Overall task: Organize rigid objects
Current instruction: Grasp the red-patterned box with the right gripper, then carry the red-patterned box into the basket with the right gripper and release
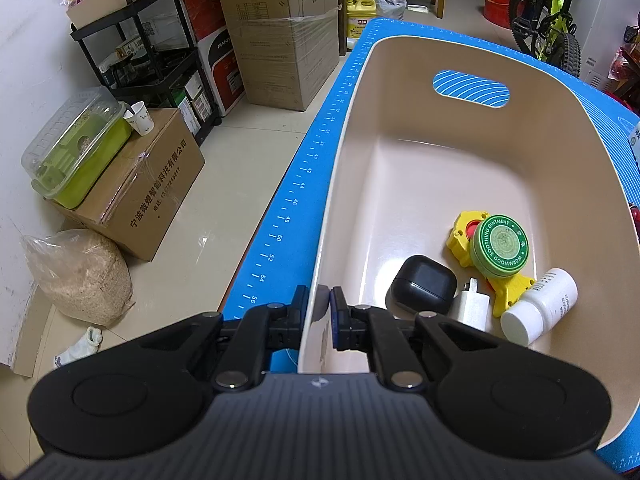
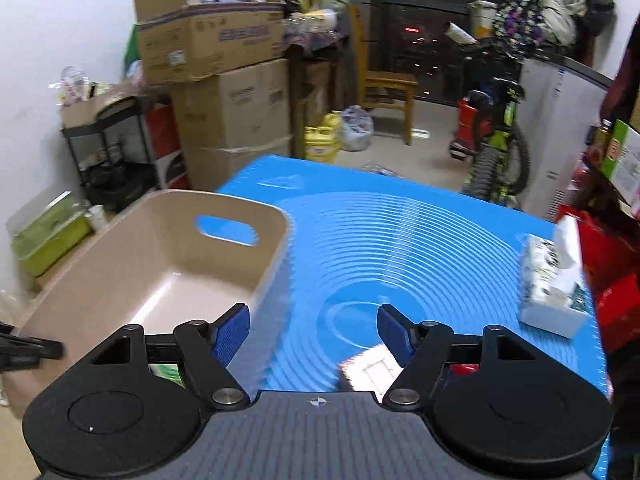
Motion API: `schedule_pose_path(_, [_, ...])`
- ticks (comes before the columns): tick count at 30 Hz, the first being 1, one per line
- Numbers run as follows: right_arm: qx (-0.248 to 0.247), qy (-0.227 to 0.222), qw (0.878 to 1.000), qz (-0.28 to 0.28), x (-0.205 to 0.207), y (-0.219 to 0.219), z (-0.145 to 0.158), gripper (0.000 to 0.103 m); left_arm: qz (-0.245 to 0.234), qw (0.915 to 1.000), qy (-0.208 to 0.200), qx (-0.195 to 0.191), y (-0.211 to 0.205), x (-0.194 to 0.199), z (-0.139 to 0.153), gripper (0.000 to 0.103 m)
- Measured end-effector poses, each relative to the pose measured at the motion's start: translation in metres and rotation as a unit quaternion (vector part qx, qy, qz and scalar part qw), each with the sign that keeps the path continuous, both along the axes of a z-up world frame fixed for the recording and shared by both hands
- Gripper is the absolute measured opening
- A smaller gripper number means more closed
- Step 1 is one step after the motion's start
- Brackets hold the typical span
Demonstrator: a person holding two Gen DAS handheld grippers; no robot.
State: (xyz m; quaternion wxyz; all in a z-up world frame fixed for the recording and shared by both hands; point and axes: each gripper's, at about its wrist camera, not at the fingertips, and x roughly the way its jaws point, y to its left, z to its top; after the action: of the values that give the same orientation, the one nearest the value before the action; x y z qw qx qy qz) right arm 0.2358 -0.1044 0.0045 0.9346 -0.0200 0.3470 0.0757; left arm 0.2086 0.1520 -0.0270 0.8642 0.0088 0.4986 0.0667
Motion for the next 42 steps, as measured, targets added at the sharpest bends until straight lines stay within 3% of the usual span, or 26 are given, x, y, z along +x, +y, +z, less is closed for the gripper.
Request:
schedule_pose_path(11, [-0.021,0.074,0.997,-0.01,0.027,-0.027,-0.076,0.077,0.0,1.0,0.0,0.0,0.0,0.0,0.0,0.013])
schedule_pose_path(16, [-0.026,0.075,0.997,-0.012,0.03,-0.03,-0.096,0.078,0.0,1.0,0.0,0.0,-0.001,0.0,0.0,0.013])
schedule_pose_path(26, [-0.043,0.045,0.998,-0.01,0.034,-0.018,-0.112,0.078,-0.001,1.0,0.0,0.001,-0.001,0.0,-0.001,0.013])
schedule_pose_path(28, [-0.047,0.039,0.998,-0.002,0.033,-0.015,-0.112,0.069,-0.001,1.0,0.001,0.001,-0.001,0.0,-0.001,0.013])
schedule_pose_path(31, [-0.052,0.037,0.998,0.011,0.029,-0.012,-0.11,0.065,-0.001,1.0,0.0,0.002,-0.001,0.0,-0.001,0.013])
schedule_pose_path(42, [-0.054,0.042,0.997,0.022,0.016,-0.008,-0.093,0.062,-0.001,1.0,0.001,0.001,-0.001,0.0,-0.001,0.013])
